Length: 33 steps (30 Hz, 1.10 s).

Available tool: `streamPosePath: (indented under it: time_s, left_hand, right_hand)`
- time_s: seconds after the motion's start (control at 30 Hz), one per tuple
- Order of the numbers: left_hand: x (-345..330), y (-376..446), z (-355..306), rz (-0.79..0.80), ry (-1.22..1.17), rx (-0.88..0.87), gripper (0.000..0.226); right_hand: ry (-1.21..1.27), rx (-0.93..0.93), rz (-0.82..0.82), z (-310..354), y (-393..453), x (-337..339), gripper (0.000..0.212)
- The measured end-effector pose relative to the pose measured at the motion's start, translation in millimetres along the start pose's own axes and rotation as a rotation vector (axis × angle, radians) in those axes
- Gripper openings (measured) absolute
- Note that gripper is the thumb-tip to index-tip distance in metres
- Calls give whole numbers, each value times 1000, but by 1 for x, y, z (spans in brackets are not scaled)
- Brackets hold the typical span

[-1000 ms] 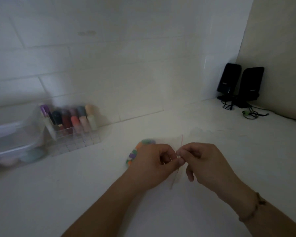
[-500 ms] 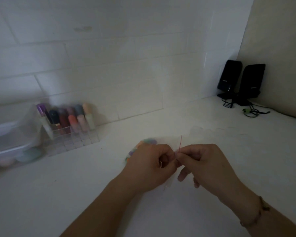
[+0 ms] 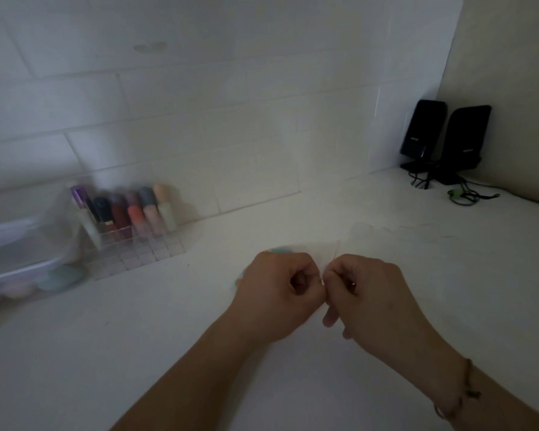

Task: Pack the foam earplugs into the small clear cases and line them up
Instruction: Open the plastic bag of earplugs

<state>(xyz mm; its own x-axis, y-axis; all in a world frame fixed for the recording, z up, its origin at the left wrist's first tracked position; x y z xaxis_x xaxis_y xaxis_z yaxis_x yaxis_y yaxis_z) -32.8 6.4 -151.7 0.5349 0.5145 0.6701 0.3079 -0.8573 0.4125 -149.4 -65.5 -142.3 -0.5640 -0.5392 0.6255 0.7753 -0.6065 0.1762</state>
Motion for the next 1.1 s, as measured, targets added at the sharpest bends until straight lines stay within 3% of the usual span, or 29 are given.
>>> streamPosePath:
  time_s: [0.2,0.3,0.37,0.47,0.57,0.73,0.87,0.97,1.03,1.1]
  left_hand:
    - [20,3,8,-164,-118,73,23]
    - [21,2,6,-183,-180,66,23]
    - [17,1,2,-168,-157,48,18]
    - [16,1,1,-168,-163,35,18]
    - [23,1,1,-196,-150,33,23]
    - [46,1,13,-315,-155,109,19]
    - [50,2,13,-256,-210,96,21]
    - [40,1,6,-216,-252,91,35]
    - [34,2,5,-212,-253,85,37]
    - [34,2,4,-227,-259,73,31]
  right_hand:
    - [-110,-49,18,-5,2,10,26]
    - [-124,-38,-85,-4,2,12,20]
    - [-90,-73,-109,0,1,10,28]
    - [-99,-134,-21,2,2,7,42]
    - [-61,-176,27,-2,1,9,31]
    - [-193,-151,-67,-1,0,26,28]
    - [-194,-151,-156,-6,2,36,11]
    - [-131,59,-277,3,-4,32,23]
    - [-231,281,-332,18,-13,25,16]
    - [-383,362,-303,25,-18,16,30]
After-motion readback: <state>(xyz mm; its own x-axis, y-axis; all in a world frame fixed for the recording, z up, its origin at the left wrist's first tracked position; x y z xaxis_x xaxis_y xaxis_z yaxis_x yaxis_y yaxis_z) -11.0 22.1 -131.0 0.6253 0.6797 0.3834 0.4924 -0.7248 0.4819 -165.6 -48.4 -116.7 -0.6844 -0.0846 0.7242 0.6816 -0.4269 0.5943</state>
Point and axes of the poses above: each hand's wrist, its own y-axis towards the middle knuckle, its own x-axis out of the back of the hand, z = x × y, the point moved 4 cm from there along y, towards the middle knuckle, and after that the axes turned 5 degrees about z, right-handed, at the moved point
